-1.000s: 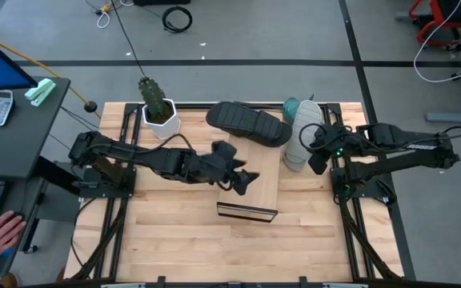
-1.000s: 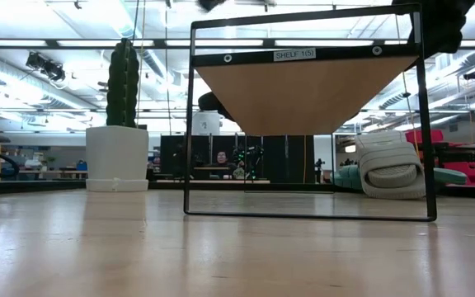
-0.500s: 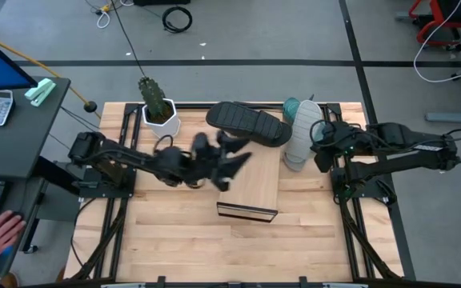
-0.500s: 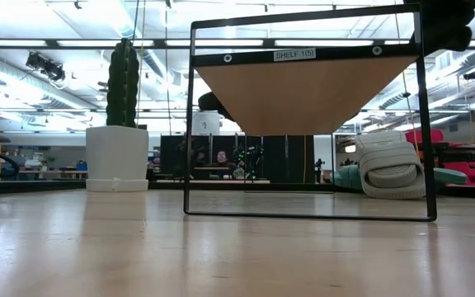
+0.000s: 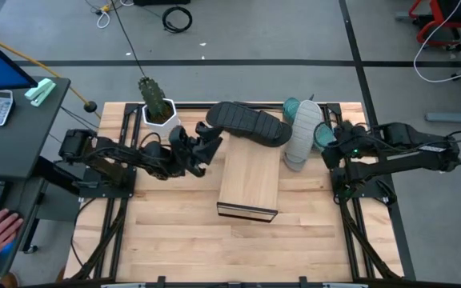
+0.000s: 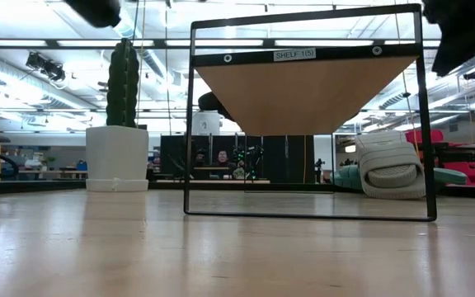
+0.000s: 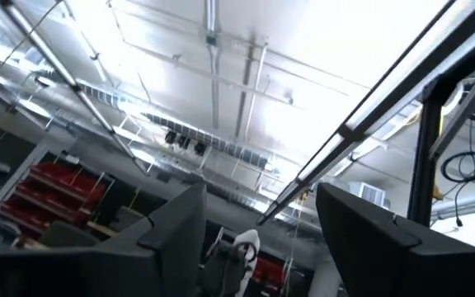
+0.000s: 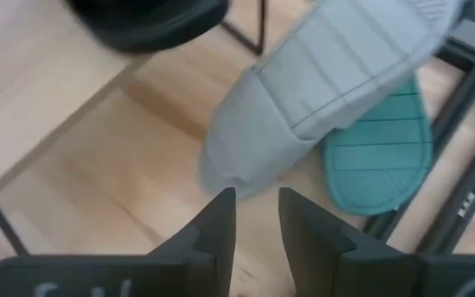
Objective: Pick and place slides into the shelf
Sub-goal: Put the gray slides on the shelf
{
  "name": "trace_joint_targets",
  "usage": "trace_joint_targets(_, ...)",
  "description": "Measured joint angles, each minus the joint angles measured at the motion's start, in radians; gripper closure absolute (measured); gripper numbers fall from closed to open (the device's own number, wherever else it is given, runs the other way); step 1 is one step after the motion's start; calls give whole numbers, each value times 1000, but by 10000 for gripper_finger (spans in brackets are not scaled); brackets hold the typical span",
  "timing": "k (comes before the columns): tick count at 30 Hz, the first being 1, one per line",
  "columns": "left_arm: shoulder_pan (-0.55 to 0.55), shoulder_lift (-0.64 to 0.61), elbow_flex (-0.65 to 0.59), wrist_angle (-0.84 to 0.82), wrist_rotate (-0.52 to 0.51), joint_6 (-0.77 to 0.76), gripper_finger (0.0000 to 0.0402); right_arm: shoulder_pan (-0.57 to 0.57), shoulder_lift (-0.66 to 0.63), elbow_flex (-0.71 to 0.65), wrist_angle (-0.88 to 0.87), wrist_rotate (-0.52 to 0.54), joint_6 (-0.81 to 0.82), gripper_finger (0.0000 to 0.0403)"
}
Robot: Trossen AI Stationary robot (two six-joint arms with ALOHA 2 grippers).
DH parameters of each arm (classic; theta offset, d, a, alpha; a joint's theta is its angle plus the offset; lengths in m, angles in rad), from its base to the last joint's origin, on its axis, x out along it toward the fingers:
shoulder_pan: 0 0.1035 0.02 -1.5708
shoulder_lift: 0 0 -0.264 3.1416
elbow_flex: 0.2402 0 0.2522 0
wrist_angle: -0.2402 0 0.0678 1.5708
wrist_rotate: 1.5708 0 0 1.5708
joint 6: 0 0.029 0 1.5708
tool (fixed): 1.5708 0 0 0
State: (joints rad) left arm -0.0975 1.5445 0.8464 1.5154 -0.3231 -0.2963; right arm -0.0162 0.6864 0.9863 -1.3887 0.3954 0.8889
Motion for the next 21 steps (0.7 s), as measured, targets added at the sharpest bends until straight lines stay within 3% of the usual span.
trace_joint_targets(5, 29, -99, -104, -9, -1, -65, 164, 0, -84, -41, -1, 113, 128, 299)
trace_joint_targets(12, 45, -191, -177, -56, 6, -122, 165, 0, -220, -222, 68, 137, 336, 294)
trace_joint_targets(21, 59, -259, -226, -168, 16, -200, 160, 0, -305, -361, 184, 277, 423, 295)
